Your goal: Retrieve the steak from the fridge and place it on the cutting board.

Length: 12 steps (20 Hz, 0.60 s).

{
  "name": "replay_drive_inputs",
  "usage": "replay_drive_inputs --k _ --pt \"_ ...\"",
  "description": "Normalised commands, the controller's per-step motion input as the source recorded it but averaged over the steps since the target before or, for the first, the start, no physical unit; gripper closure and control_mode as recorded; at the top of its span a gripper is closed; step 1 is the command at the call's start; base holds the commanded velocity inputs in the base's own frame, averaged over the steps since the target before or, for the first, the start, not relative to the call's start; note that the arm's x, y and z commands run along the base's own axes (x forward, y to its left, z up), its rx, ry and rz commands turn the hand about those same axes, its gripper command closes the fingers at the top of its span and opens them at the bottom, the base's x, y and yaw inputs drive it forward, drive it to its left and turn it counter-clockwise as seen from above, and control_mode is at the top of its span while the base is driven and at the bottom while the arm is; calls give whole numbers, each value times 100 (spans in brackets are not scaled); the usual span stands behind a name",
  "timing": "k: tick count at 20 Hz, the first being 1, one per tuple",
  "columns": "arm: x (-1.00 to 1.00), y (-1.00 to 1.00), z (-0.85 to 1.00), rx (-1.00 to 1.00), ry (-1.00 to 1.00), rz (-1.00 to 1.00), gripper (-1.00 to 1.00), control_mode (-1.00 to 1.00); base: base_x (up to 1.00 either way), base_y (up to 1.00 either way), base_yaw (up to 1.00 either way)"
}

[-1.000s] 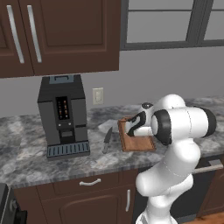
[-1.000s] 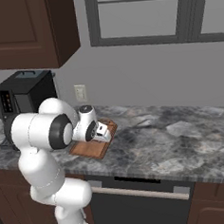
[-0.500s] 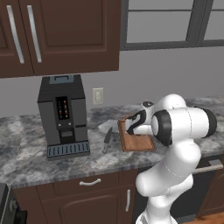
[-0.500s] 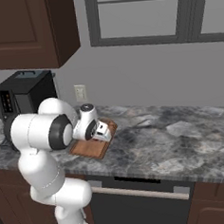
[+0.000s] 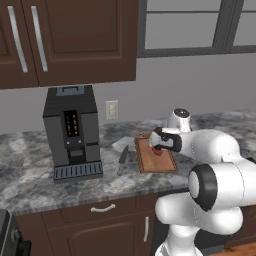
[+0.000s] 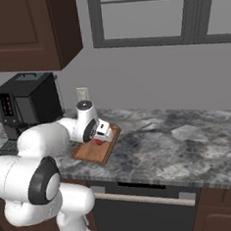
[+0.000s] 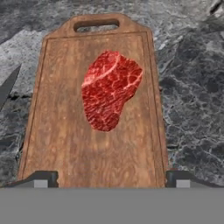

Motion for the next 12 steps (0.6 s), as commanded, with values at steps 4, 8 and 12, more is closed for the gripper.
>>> replay_drive_inputs --k 4,8,12 --pt "-100 -15 100 0 0 7 -100 -100 0 0 0" --pt "-100 2 83 -1 -1 3 -100 -100 0 0 0" --pt "-59 32 16 -9 0 0 -100 -100 0 0 0"
